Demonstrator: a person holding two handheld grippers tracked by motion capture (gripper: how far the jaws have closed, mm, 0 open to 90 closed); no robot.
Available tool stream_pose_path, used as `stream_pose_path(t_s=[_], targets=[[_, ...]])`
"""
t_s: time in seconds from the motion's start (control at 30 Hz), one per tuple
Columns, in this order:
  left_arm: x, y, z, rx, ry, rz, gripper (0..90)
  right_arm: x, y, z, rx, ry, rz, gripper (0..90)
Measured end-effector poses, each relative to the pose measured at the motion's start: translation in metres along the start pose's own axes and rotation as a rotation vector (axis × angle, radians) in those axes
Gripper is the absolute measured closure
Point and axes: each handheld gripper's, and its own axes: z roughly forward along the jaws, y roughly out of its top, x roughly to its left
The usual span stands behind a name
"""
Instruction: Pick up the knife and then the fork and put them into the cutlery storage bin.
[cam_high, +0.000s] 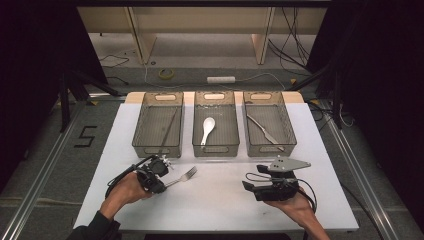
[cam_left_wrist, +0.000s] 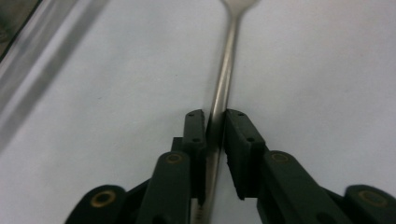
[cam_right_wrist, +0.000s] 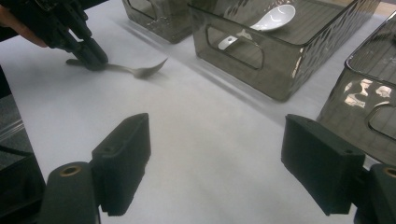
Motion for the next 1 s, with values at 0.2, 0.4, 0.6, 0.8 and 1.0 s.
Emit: stream_pose_path(t_s=[0.2, 0.4, 0.6, 0.8, 1.0], targets=[[0.001, -0.001, 0.000, -0.010, -0.014, 0.008, 81.6, 0.000, 0.000, 0.001, 0.007, 0.003, -0.002, 25.0], [0.003, 0.000, -0.005, -0.047, -0.072, 0.003, 82.1, 0.001, 0.000, 0.002, 0.007, 0.008, -0.001, 25.1], [-0.002, 0.004, -0.015, -0.081, -0.102, 0.009, 82.1, 0.002, 0.000, 0.002, 0.002, 0.023, -0.001, 25.2], [-0.007, 0.008, -0.020, -0.105, -0.128, 0.004, 82.1, 0.004, 0.001, 0.003, 0.000, 0.027, -0.009, 25.2], [-0.018, 0.018, -0.028, -0.117, -0.150, 0.042, 82.0, 0.009, 0.003, 0.004, -0.012, 0.036, -0.036, 25.2]])
